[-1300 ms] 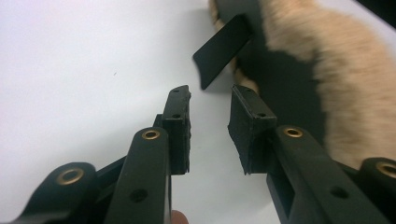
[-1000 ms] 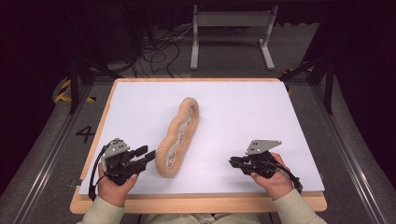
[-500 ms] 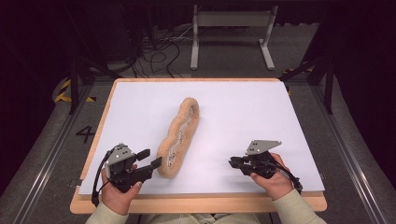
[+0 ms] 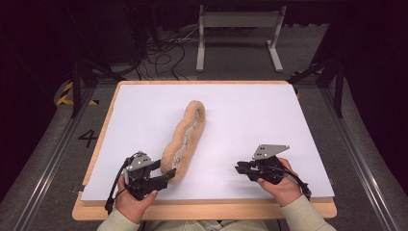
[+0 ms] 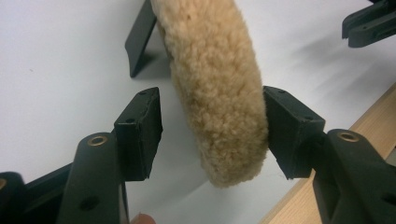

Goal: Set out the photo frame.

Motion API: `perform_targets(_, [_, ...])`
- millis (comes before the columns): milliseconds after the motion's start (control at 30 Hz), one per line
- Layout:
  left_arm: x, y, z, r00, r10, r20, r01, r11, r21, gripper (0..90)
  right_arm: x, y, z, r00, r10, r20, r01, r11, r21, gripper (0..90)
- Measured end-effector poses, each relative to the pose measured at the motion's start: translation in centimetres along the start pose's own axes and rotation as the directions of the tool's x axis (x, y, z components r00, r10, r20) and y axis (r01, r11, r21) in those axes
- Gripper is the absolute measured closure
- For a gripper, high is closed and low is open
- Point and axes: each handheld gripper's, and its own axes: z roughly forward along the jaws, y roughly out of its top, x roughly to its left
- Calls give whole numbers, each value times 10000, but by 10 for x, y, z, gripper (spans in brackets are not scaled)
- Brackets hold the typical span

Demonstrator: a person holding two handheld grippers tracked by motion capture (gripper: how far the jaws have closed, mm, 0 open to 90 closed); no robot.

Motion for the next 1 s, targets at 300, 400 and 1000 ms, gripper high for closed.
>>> perform_targets(300, [2,-1,7,9979,-168,627,143,9991,409,569,-1,0,0,10000,55,0,-55,10000,-14,765])
perform_targets(400, [3,0,6,9973,-268,679,232,9984,521,592,-1,0,0,10000,78,-17,-78,10000,-13,761])
perform_targets(1000, [14,-2,1,9951,-660,734,637,9974,337,668,-15,16,1,9993,21,365,-8,9994,-353,714])
